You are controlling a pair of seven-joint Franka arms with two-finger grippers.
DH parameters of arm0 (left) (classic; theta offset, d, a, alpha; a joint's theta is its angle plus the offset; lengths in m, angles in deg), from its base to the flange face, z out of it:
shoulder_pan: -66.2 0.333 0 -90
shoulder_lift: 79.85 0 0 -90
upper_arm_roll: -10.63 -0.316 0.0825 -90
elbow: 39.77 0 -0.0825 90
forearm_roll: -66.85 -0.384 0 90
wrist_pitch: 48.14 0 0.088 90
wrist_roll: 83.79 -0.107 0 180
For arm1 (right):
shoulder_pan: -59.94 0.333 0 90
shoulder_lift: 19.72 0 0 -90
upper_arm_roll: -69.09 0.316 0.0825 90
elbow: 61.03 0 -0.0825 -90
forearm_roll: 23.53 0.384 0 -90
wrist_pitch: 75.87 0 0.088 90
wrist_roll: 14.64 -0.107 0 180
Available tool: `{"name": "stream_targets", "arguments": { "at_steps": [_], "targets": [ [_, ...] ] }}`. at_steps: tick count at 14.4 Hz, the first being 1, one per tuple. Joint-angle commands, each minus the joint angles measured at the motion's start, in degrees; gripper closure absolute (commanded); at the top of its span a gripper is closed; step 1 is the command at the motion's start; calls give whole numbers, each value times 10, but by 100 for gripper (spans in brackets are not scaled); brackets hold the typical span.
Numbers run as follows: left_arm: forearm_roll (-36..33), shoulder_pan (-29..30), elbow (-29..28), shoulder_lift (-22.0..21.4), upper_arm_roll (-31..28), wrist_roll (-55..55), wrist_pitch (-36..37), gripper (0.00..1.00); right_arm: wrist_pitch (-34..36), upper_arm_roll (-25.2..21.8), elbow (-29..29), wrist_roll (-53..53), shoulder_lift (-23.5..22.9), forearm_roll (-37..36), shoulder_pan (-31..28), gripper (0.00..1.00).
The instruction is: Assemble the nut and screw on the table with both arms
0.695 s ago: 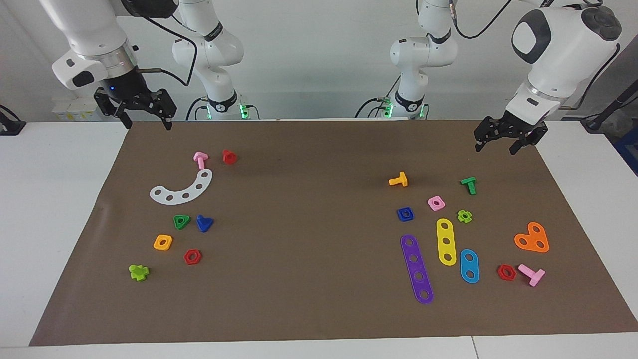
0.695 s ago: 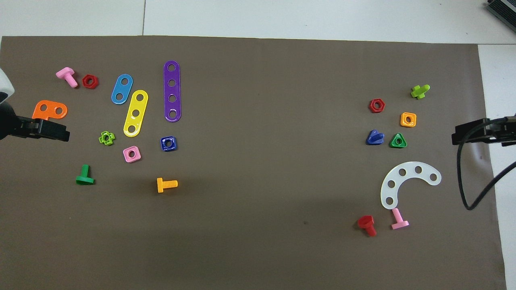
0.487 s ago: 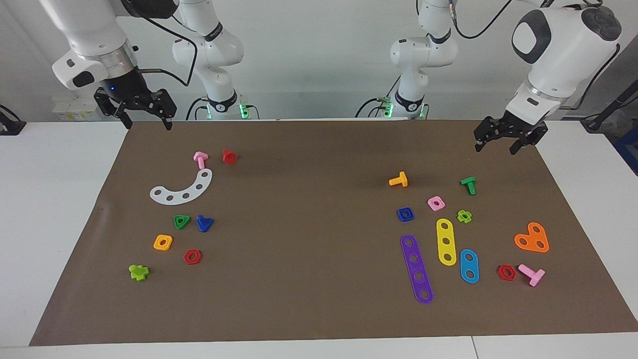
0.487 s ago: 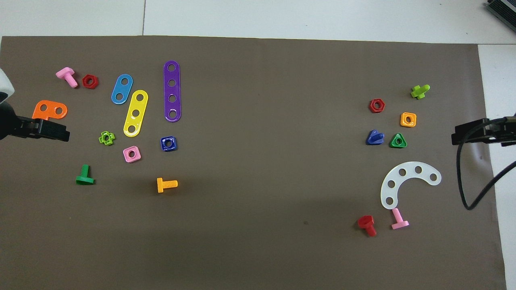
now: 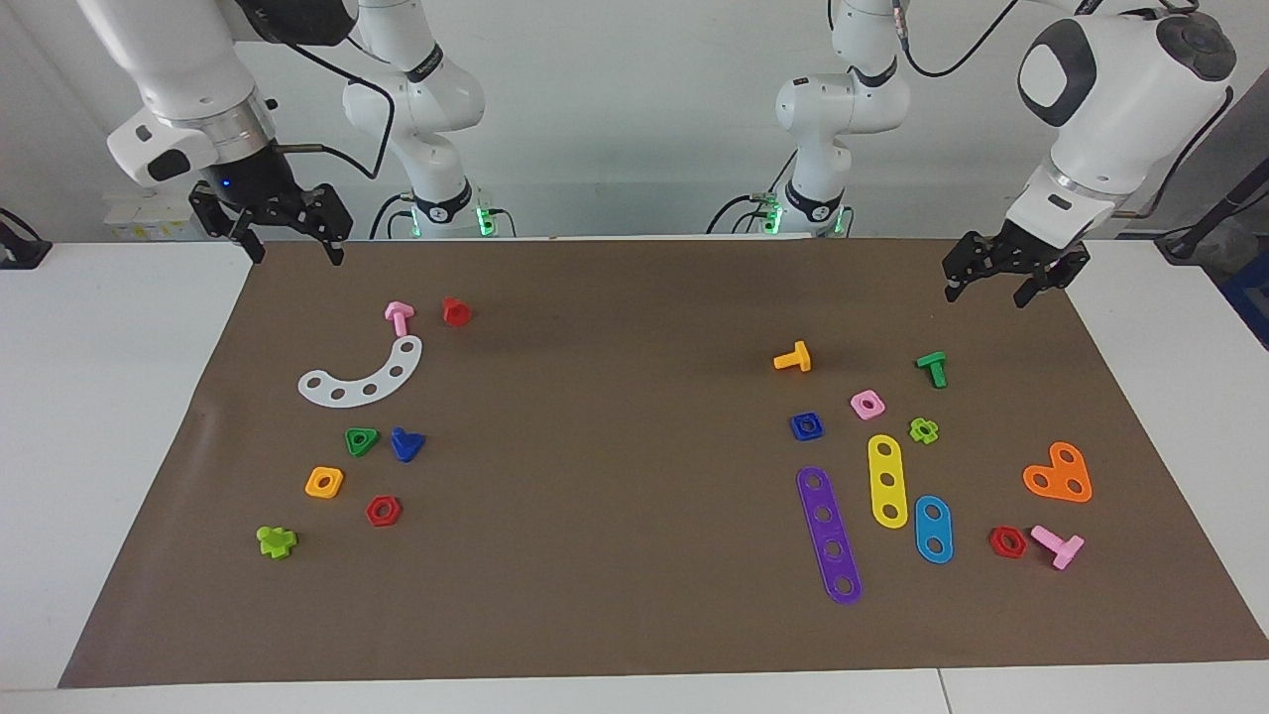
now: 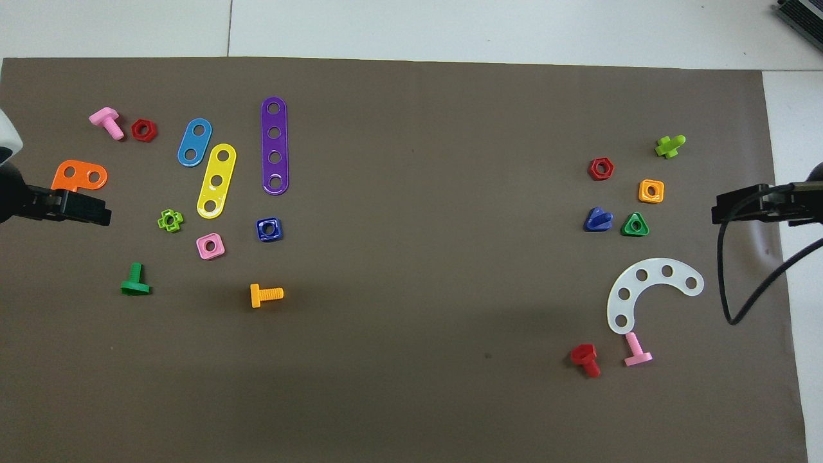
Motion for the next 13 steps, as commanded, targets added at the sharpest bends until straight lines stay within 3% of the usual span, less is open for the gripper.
{"name": "stream_targets", "arguments": {
  "at_steps": [1,6,8,12,13],
  "targets": [
    [11,10,-14,-14,2,-11,-13,0,-139,3,-110,21,3,15,5,0],
    [11,10,-14,-14,2,-11,-16,0,-291,3,-164,129,-97,33,16,0],
    [11,10,-17,-15,2,-11,-15,0,-378,3,-207,145,-118,51,16,0],
    [10,9,-18,-16,2,-7,-13,0,-441,4,-229,165,-161,73,17,4],
    [9,9,-18,-16,2,-7,-14,0,-454,4,-241,176,-163,74,17,10]
  ]
}}
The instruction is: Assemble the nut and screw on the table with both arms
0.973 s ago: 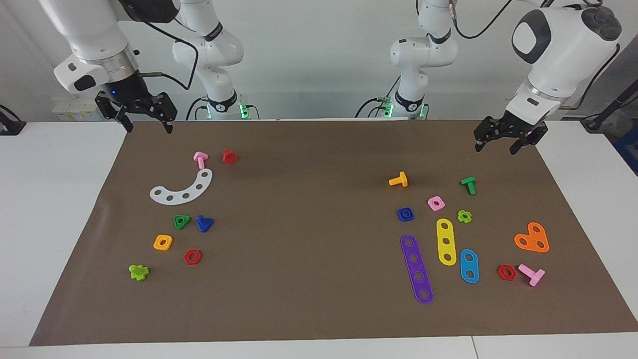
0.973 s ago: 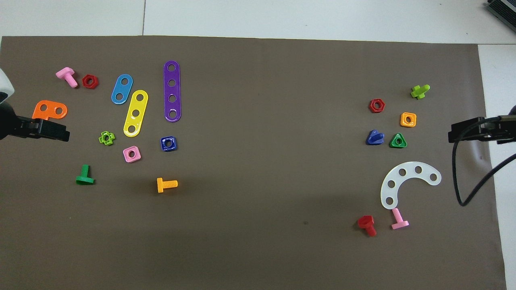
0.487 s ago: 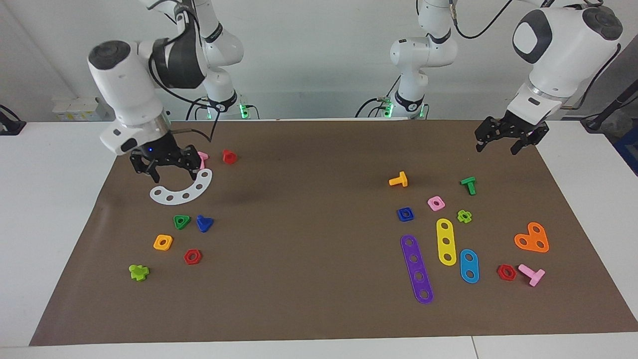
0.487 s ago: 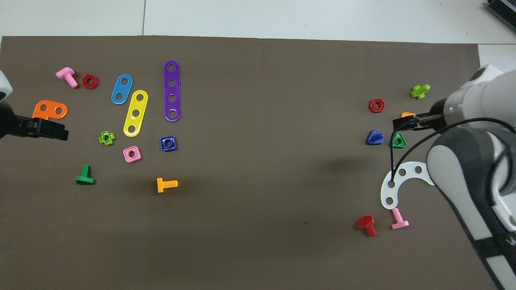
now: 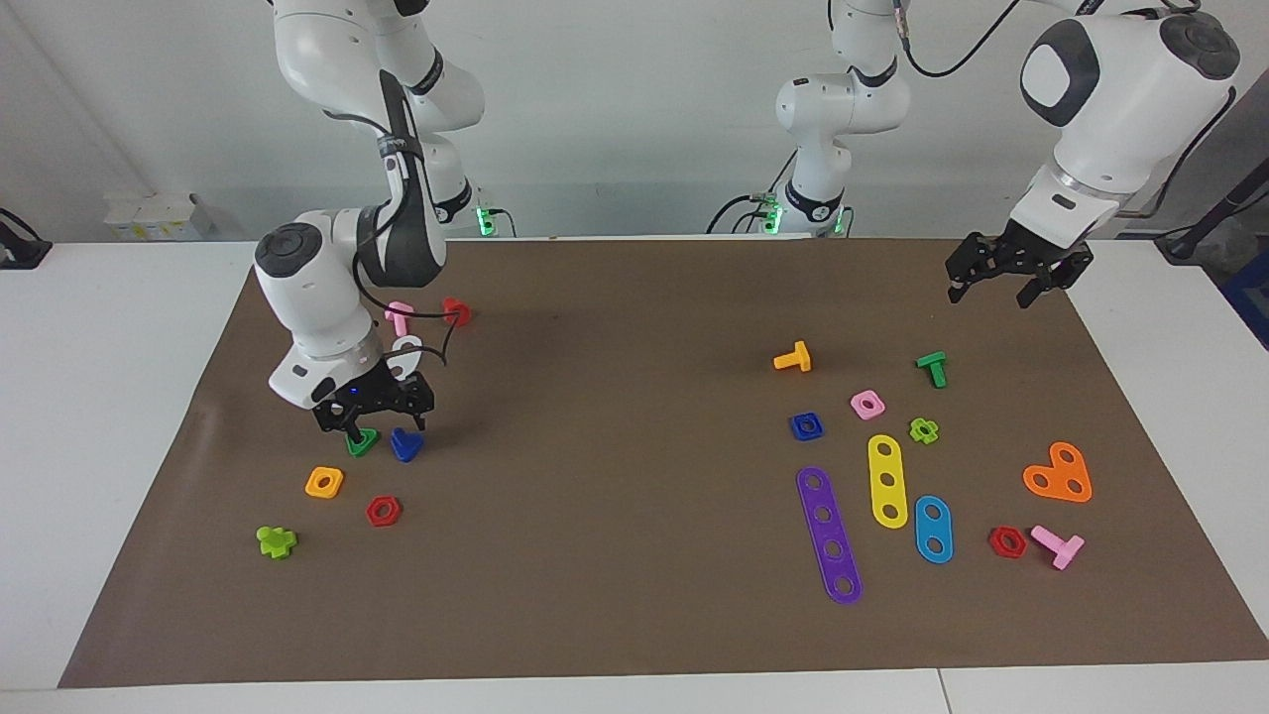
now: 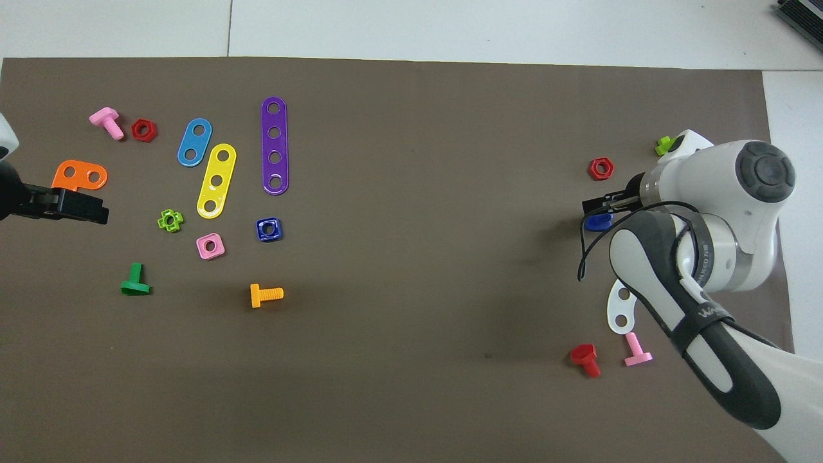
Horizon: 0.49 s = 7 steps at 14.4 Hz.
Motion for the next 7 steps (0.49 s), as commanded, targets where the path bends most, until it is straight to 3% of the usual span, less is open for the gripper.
{"name": "stream_targets", "arguments": {
  "at_steps": [1,4,7],
  "targets": [
    [8,6,-17,-16,1,-7,-10,0,-39,1,-33,43,0,19,-3,18],
    [8,6,-17,-16,2,-7,-8,0,-67,1,-52,60,-3,19,-4,43],
    [7,2,-18,-16,2,-7,-7,0,-69,1,-55,60,-6,19,-4,51]
  ]
}}
